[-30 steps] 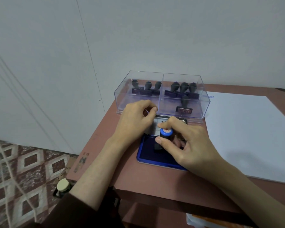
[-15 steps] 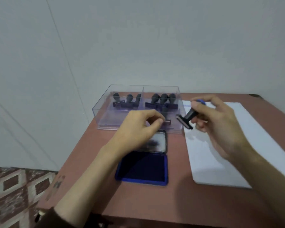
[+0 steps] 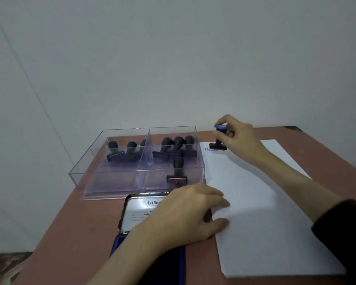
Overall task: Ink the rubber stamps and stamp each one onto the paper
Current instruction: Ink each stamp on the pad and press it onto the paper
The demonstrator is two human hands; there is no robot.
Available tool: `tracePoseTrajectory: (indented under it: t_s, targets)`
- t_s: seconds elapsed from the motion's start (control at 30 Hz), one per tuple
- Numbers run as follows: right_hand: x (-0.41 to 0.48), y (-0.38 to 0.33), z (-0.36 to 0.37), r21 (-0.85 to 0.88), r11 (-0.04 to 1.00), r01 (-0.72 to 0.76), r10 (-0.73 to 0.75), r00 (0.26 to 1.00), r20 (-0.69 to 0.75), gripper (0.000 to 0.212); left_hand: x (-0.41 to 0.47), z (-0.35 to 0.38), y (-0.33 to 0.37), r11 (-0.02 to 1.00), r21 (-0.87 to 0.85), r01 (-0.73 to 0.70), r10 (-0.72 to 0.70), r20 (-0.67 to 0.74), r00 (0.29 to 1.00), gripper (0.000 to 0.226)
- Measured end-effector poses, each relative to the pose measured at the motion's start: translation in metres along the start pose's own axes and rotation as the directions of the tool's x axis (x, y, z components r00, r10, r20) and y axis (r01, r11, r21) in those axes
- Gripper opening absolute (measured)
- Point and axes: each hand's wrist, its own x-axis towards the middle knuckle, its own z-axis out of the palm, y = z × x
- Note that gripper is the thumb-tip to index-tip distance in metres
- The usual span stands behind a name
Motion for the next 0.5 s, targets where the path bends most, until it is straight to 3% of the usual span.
tracePoseTrajectory:
  t_s: [0.5]
  targets:
    - [-0.008, 0.009, 0.015, -0.003, 0.997, 0.081, -0.08, 0.992, 0.093, 0.01, 0.0, 0.004, -0.003, 1.0, -0.027, 0.01, -0.011, -0.007, 1.0, 0.037]
